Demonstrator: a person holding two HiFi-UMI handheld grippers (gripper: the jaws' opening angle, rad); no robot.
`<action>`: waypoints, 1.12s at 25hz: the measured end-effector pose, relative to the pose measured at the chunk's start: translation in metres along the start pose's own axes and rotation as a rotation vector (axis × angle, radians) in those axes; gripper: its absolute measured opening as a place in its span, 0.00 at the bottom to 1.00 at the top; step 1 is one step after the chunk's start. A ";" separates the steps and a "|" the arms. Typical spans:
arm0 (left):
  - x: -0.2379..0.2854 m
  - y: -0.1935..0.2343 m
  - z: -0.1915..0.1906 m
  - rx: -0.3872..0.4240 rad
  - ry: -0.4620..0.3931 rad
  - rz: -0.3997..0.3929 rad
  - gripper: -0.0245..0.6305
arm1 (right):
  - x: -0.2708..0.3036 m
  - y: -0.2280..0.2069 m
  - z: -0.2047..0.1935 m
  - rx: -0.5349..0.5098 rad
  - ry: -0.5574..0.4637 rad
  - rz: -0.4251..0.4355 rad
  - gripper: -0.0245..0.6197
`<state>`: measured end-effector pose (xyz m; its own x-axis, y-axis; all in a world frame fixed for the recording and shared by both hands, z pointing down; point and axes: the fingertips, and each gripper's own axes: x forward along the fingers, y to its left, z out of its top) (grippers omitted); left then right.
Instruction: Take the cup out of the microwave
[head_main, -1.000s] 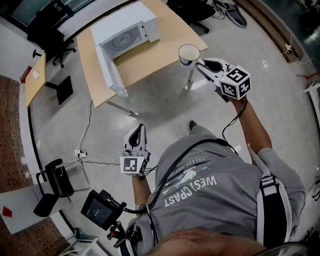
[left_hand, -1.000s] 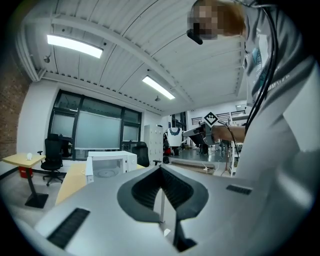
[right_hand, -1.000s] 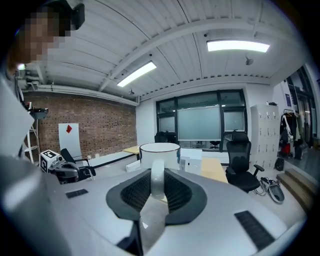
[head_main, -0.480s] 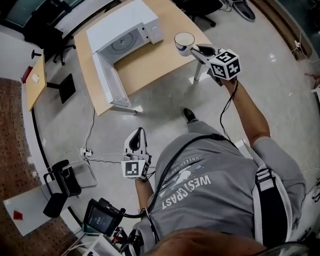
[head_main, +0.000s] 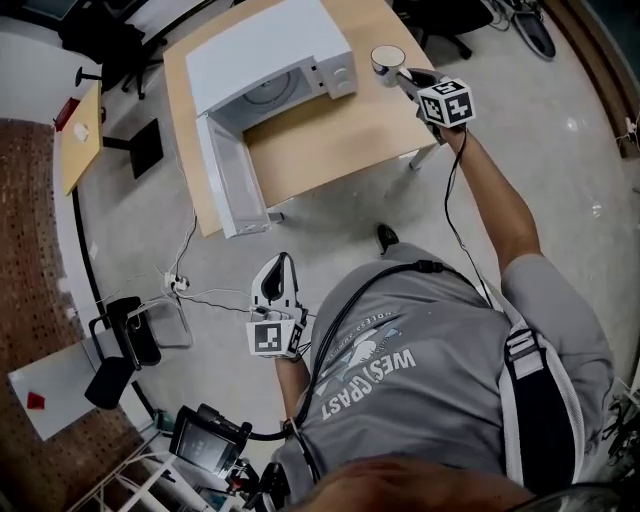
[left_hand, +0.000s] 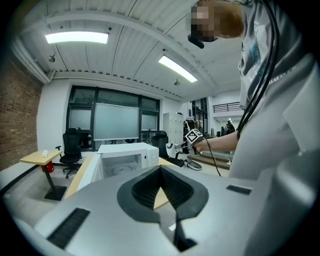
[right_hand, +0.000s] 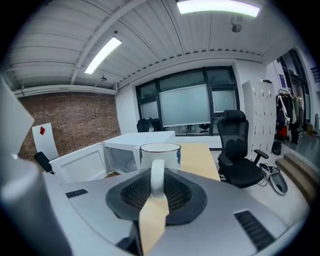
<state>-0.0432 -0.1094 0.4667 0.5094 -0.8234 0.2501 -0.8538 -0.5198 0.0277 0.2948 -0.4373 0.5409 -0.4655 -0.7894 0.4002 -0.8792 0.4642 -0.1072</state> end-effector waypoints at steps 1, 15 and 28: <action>0.009 0.001 0.001 -0.005 0.005 0.012 0.10 | 0.017 -0.013 -0.003 0.002 0.009 -0.002 0.15; 0.072 -0.013 0.003 -0.001 0.145 0.069 0.10 | 0.156 -0.110 -0.068 0.022 0.131 -0.024 0.15; 0.089 0.004 -0.006 -0.060 0.189 0.043 0.10 | 0.205 -0.121 -0.111 0.060 0.183 -0.052 0.15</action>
<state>-0.0020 -0.1838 0.4953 0.4478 -0.7845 0.4290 -0.8822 -0.4657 0.0694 0.3169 -0.6103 0.7370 -0.3978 -0.7228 0.5650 -0.9087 0.3953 -0.1342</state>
